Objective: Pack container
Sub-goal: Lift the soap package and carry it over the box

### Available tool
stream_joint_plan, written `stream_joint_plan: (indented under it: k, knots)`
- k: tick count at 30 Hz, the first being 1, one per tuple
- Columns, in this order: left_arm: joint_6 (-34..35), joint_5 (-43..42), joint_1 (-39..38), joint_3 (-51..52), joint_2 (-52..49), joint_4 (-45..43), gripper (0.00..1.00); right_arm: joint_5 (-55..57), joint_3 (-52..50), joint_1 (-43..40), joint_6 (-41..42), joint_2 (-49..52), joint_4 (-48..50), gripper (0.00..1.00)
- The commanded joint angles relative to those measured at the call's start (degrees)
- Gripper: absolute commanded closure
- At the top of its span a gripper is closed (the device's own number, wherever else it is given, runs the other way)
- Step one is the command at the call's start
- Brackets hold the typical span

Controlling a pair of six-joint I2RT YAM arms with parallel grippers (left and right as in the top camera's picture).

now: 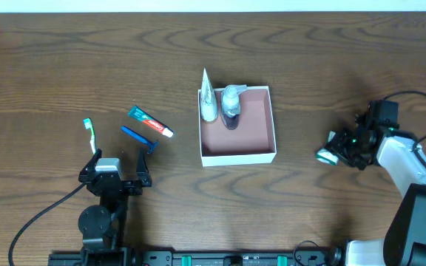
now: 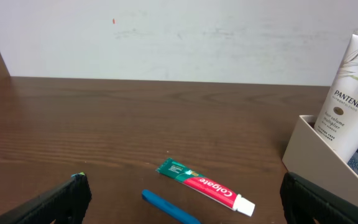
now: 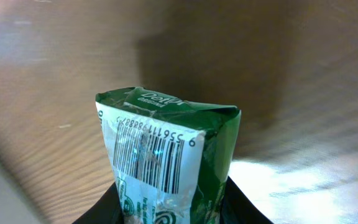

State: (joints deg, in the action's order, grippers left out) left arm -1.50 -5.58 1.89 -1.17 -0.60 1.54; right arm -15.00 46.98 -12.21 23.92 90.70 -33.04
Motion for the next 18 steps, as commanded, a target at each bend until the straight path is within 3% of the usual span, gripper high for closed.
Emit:
stream_joint_plan:
  k: [1,10,18]
  knots:
    - [-0.3,-0.6,0.3,0.9,0.3,2.1,0.02,-9.5,4.5,-0.5,-5.6,-2.8,-1.2,0.85]
    - [-0.3,-0.6,0.3,0.9,0.3,2.1,0.02,-37.6,7.4,0.3,-10.9,-8.3,-0.4,0.83]
    - [-0.3,-0.6,0.3,0.9,0.3,2.1,0.02,-46.3,7.4,6.7,-10.9,-8.9,4.0,0.83]
